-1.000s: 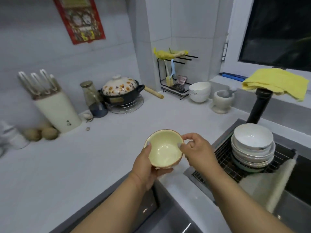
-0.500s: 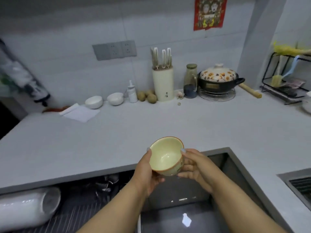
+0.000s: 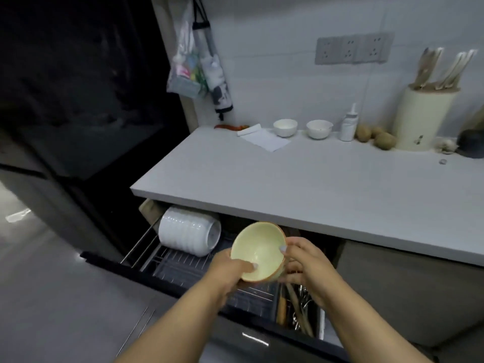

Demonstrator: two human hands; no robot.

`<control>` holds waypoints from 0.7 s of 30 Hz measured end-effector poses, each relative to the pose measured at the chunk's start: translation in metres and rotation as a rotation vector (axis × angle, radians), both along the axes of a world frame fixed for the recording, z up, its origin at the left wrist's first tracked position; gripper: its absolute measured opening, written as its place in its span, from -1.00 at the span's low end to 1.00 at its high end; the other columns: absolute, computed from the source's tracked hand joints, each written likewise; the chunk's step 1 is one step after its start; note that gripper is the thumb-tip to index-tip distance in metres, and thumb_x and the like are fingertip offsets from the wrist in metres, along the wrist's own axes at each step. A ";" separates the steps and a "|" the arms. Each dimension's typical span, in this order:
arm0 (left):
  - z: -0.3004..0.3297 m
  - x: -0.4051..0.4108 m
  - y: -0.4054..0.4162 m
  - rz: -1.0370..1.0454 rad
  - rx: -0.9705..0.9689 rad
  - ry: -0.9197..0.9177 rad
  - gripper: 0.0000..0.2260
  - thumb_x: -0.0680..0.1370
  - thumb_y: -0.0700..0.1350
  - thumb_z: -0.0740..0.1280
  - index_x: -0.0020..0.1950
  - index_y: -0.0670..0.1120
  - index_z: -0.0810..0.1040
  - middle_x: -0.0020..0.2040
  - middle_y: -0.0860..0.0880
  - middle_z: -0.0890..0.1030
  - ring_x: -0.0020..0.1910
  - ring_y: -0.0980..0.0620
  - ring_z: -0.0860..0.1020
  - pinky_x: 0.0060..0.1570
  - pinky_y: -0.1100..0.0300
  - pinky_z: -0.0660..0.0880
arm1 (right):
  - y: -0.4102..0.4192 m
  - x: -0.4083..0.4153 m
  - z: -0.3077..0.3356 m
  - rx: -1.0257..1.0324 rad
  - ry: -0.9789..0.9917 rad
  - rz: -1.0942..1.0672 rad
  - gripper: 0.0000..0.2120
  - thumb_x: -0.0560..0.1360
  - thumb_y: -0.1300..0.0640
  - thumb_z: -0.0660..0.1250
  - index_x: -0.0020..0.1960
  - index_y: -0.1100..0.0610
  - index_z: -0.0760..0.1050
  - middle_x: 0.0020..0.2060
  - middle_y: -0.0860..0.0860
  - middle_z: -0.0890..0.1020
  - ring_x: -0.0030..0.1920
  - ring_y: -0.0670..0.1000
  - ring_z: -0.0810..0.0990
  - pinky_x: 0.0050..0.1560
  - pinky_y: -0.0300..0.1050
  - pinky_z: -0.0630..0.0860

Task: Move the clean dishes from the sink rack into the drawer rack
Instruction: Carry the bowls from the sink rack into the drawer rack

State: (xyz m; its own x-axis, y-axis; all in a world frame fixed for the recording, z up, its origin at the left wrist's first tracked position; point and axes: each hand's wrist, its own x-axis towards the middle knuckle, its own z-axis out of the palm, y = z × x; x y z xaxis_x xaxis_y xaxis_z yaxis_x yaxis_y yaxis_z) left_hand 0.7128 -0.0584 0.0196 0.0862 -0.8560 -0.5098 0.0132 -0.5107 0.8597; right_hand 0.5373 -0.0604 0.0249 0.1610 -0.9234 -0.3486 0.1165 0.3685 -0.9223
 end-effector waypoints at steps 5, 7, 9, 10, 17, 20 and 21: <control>-0.005 0.067 0.008 0.206 -0.031 0.170 -0.79 0.55 -0.22 0.31 0.18 -0.19 0.53 0.13 -0.25 0.59 0.04 -0.19 0.59 -0.29 0.11 0.59 | -0.012 0.062 0.000 -0.013 -0.028 0.076 -0.80 0.52 0.22 0.31 0.13 0.11 0.51 -0.01 0.20 0.65 -0.07 0.18 0.69 -0.07 0.12 0.64; -0.007 0.090 0.012 0.276 -0.036 0.161 -0.80 0.57 -0.16 0.29 0.16 -0.19 0.53 0.12 -0.23 0.60 0.03 -0.19 0.60 -0.29 0.11 0.59 | -0.020 0.086 -0.001 -0.011 -0.017 0.109 -0.82 0.52 0.23 0.30 0.12 0.14 0.50 -0.07 0.18 0.64 -0.11 0.17 0.68 -0.07 0.13 0.64; -0.012 0.113 0.016 0.338 -0.040 0.134 -0.80 0.58 -0.12 0.28 0.16 -0.17 0.53 0.10 -0.20 0.63 0.02 -0.14 0.62 -0.27 0.11 0.59 | -0.029 0.110 -0.006 0.002 -0.008 0.134 -0.84 0.53 0.23 0.29 0.10 0.16 0.49 -0.19 0.13 0.60 -0.25 0.07 0.65 -0.07 0.13 0.63; -0.014 0.125 0.018 0.367 -0.040 0.119 -0.80 0.59 -0.12 0.28 0.17 -0.16 0.53 0.08 -0.17 0.65 0.01 -0.11 0.62 -0.23 0.10 0.60 | -0.035 0.122 -0.010 0.016 -0.005 0.144 -0.86 0.53 0.22 0.29 0.09 0.17 0.48 -0.22 0.12 0.58 -0.33 0.01 0.63 -0.08 0.12 0.63; -0.036 0.216 0.014 0.618 -0.008 -0.039 -0.89 0.61 -0.11 0.24 0.03 -0.09 0.54 0.03 -0.12 0.59 0.01 -0.03 0.54 0.12 -0.05 0.52 | -0.089 0.206 -0.053 0.125 0.067 0.203 -0.79 0.54 0.12 0.31 0.10 0.21 0.44 -0.09 0.24 0.61 -0.23 0.15 0.64 -0.17 0.02 0.61; -0.050 0.257 -0.001 0.632 -0.007 -0.229 -0.84 0.64 -0.10 0.16 0.13 -0.05 0.50 0.11 -0.04 0.55 0.12 0.00 0.49 0.19 0.03 0.44 | -0.117 0.246 -0.081 0.185 0.160 0.212 -0.74 0.50 0.08 0.34 0.08 0.25 0.49 -0.12 0.23 0.60 -0.20 0.17 0.63 -0.23 -0.01 0.62; -0.056 0.270 -0.007 0.609 -0.020 -0.295 -0.84 0.64 -0.11 0.14 0.14 -0.03 0.49 0.10 -0.01 0.53 0.11 0.01 0.47 0.16 0.10 0.40 | -0.125 0.258 -0.090 0.205 0.188 0.205 -0.72 0.48 0.07 0.36 0.06 0.27 0.50 -0.12 0.22 0.60 -0.18 0.18 0.63 -0.22 0.02 0.63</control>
